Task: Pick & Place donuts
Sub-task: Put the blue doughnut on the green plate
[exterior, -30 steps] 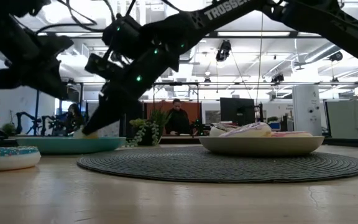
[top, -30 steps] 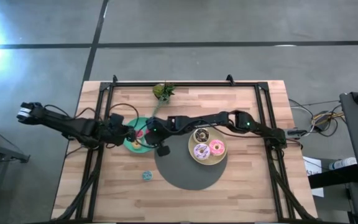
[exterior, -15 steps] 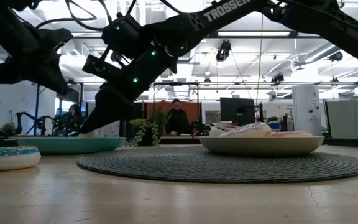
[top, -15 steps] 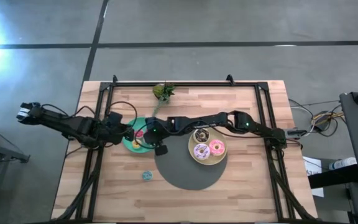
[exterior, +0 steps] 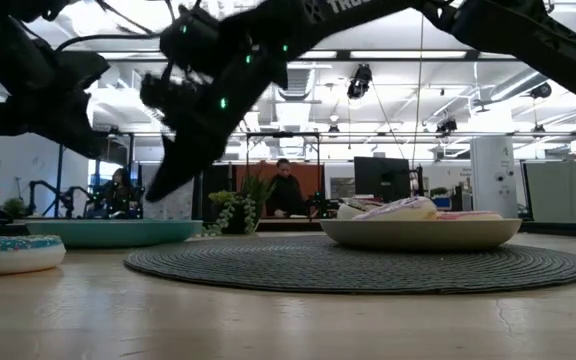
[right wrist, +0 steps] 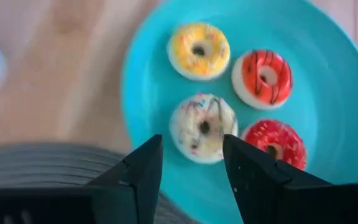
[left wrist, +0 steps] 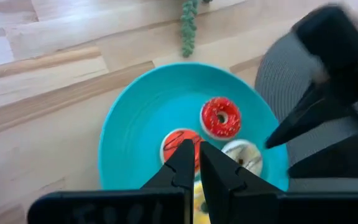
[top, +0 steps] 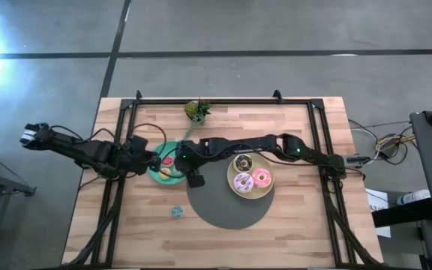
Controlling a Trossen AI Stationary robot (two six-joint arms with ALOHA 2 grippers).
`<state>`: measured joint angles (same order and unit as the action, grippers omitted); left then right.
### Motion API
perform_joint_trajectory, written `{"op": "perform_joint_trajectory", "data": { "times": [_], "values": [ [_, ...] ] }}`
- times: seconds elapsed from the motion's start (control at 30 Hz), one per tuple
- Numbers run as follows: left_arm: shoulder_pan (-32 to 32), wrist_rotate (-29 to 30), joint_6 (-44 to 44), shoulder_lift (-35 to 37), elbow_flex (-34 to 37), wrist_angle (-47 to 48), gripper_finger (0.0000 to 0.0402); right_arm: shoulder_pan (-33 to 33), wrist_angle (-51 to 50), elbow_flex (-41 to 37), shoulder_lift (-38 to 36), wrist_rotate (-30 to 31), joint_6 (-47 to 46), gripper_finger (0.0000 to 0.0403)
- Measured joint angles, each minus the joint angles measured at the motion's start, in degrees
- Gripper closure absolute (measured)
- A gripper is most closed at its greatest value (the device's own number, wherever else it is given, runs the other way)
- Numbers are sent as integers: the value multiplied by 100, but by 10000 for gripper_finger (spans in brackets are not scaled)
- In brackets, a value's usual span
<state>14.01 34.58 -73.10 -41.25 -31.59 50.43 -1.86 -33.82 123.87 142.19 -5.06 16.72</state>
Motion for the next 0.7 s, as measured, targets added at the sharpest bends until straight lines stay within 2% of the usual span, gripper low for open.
{"op": "perform_joint_trajectory", "data": {
  "times": [0.07,0.17,0.23,0.4,0.5,0.6,0.7],
  "values": [
    [29,-102,140,0,2,3,401,11,-271,211,-46,-269,-219,242],
    [167,-171,424,17,2,-92,401,45,-488,450,-162,-1068,-469,248],
    [317,-196,574,25,2,-198,401,123,-694,519,-177,-1297,-601,254],
    [999,-412,643,-15,11,-656,401,388,-839,340,-142,-1241,-772,266],
    [1625,-569,554,-185,37,-917,401,454,-808,279,-243,-865,-883,267],
    [2277,-538,84,-428,157,-1187,401,464,-1002,272,-358,-384,-990,263],
    [2841,-273,-618,-724,289,-1459,399,461,-1354,263,-482,-252,-1192,254]
  ]
}}
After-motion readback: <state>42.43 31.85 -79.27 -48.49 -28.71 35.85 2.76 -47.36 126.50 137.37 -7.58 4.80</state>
